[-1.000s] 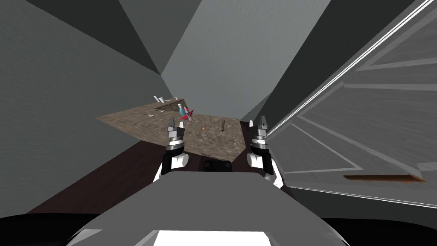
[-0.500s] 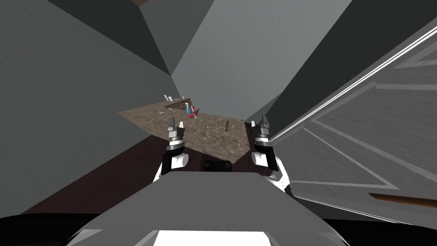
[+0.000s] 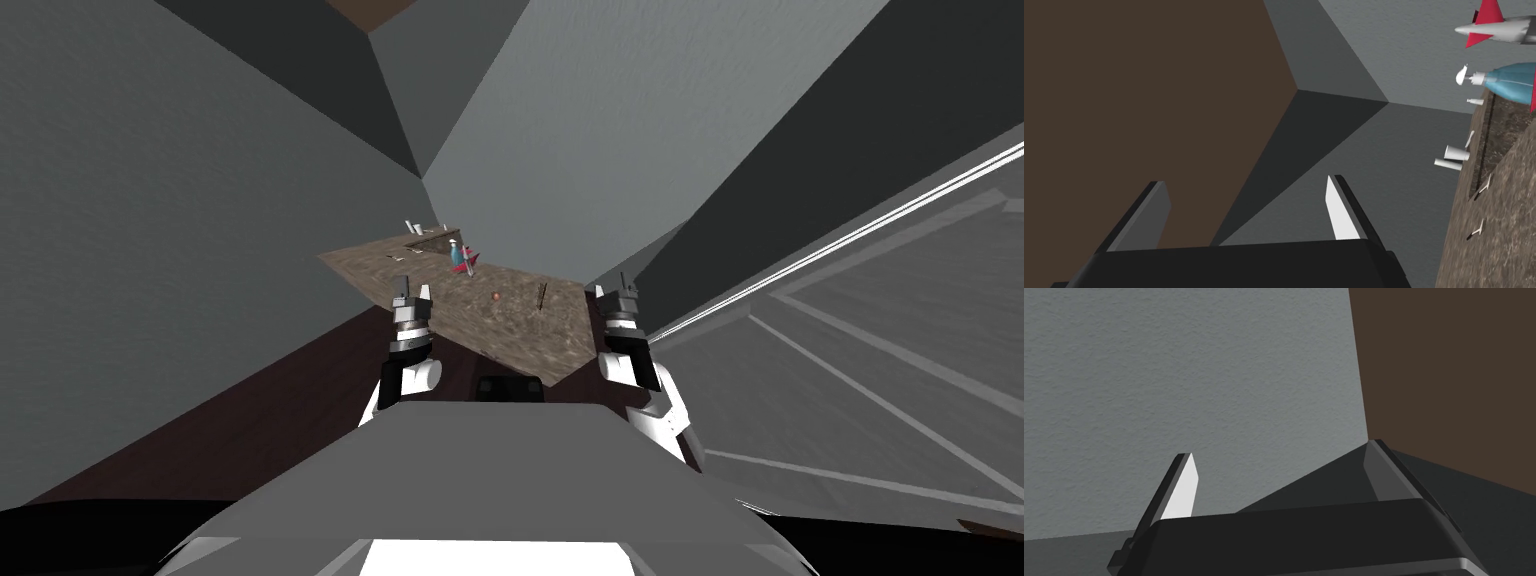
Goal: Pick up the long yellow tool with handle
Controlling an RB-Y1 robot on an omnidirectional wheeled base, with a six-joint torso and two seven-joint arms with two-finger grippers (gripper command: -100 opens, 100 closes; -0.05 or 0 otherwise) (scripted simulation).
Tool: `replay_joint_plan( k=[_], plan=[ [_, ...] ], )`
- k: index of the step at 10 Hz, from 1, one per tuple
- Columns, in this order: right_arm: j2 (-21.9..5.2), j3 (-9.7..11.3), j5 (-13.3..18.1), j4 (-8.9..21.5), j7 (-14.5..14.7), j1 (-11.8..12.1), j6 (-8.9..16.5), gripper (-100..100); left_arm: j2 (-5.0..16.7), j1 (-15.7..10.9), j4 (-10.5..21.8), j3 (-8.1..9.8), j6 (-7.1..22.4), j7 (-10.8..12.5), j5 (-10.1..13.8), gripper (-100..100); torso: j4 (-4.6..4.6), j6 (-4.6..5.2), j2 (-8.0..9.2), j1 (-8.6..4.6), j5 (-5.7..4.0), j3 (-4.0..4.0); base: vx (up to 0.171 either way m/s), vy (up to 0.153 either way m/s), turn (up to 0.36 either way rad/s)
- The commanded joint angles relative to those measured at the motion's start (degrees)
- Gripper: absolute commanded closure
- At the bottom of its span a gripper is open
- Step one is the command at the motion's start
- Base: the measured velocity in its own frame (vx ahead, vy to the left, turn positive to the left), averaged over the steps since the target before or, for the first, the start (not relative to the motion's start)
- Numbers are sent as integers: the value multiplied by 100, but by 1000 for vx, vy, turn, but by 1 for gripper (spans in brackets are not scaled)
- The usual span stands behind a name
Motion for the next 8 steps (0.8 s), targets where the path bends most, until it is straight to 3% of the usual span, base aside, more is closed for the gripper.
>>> replay_joint_plan(
  k=[1,2,3,4,5,6,8],
  plan=[
    [-32,-90,3,30,-218,-77,210,-100,0,0,0,0,0,0,0,0,0,0,0,0,0,0,-9,6,99],
    [-117,-294,-21,160,-415,-172,402,-100,0,1,0,1,0,0,0,0,0,5,-1,-1,0,0,-14,13,244],
    [-117,-294,-21,160,-538,-172,487,-100,0,0,0,0,0,0,0,0,0,0,0,1,0,0,-13,4,116],
    [-196,-500,-54,300,-703,-265,732,-100,0,1,0,1,0,0,0,0,0,5,0,-3,-1,0,-17,7,214],
    [-196,-500,-54,300,-849,-265,787,-100,0,0,0,0,0,0,0,0,0,3,3,-2,-1,1,-18,1,131],
    [-271,-706,-98,449,-1016,-355,1007,-100,0,1,0,1,0,0,0,0,1,5,2,-4,-1,1,-23,5,275],
    [-271,-706,-98,449,-1233,-355,1110,-100,0,1,0,1,0,0,0,0,0,6,2,-6,-2,1,-7,-1,76]
  ],
)
